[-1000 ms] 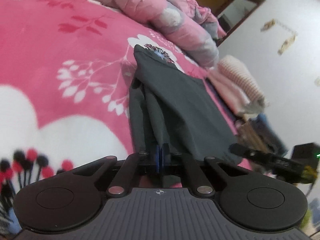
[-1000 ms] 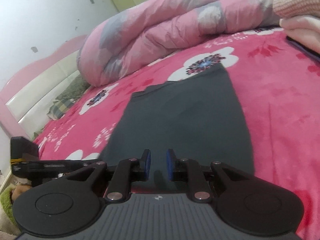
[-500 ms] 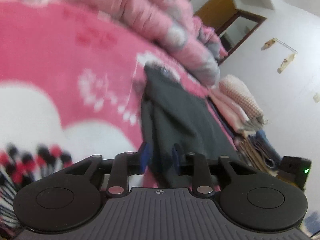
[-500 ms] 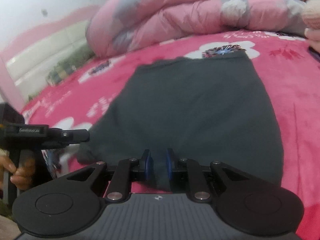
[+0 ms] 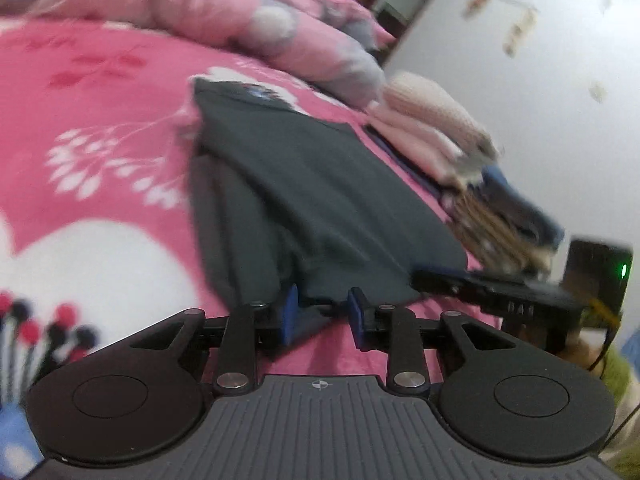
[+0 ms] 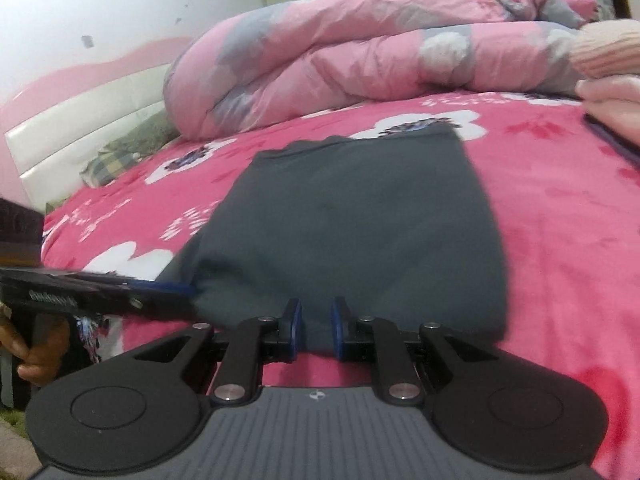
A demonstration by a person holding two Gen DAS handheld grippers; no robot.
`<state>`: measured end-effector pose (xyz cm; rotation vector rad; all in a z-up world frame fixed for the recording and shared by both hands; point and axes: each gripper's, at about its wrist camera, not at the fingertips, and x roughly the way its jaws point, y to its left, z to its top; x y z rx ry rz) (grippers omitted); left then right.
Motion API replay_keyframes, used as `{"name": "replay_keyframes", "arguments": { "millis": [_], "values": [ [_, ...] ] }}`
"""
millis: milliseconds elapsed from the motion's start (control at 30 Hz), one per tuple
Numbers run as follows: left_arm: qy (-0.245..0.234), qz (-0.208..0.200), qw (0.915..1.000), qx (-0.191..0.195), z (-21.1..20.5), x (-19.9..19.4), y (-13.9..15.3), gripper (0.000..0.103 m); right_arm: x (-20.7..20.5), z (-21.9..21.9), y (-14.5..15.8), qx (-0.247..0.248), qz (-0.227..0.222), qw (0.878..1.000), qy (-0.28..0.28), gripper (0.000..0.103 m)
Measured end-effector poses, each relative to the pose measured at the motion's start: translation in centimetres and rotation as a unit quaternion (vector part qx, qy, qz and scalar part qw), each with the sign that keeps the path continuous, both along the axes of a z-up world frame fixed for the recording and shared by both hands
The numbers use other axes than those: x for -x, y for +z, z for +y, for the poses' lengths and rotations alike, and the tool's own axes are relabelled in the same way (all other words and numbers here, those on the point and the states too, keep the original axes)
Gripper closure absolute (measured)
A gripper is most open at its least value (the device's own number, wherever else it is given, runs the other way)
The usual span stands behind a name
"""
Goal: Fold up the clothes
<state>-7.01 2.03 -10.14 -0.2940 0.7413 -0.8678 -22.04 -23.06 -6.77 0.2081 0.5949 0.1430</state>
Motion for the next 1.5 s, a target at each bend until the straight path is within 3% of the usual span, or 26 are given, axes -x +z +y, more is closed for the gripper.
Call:
{"name": "replay_keyframes", "arguments": {
  "millis": [133,233,333,567,733,800,900,1167,1300,1500],
  "values": [
    [0.020,0.000,0.9997,-0.010,1.3,0.3,0.3,0.074,0.2,-1.3,0.7,0.011,0.005,1.000,-0.022,0.086],
    [0.030,-0.024,0.9990,-0.025,1.4,1.2,2.1,0.070,0.3,-1.2,2.0,0.018,-0.015,0.999,-0.023,0.085],
    [0.019,-0.050,0.9986,-0.006,1.0,1.6,3.4,0.065,0.2,-0.8,3.1,0.015,-0.045,0.999,-0.013,0.085],
    [0.003,-0.071,0.9974,-0.014,-3.7,-1.2,3.2,0.060,-1.0,-0.3,3.7,-0.003,-0.076,0.997,-0.004,0.085],
    [0.090,-0.045,0.9926,-0.067,-3.9,-3.9,0.5,0.060,-2.2,-0.9,2.0,0.014,-0.061,0.998,-0.030,0.085],
    [0.105,-0.028,0.9932,-0.042,-2.6,-4.1,0.2,0.060,-2.8,-1.2,0.4,0.040,-0.041,0.997,-0.056,0.085],
    [0.121,-0.013,0.9923,-0.024,-1.0,-4.3,0.4,0.059,-2.7,-2.4,-1.1,0.004,-0.031,0.997,-0.070,0.085],
    [0.171,-0.029,0.9845,0.025,1.9,-4.8,2.9,0.057,-2.5,-2.8,0.0,0.001,-0.039,0.997,-0.065,0.085],
    [0.134,-0.049,0.9895,0.022,0.2,-4.9,3.7,0.057,-2.2,-2.8,0.3,0.003,-0.043,0.996,-0.072,0.085],
    [0.002,-0.082,0.9966,-0.006,-3.0,-1.9,4.4,0.056,-1.1,-2.3,1.2,0.010,-0.054,0.996,-0.071,0.085]
  ]
}}
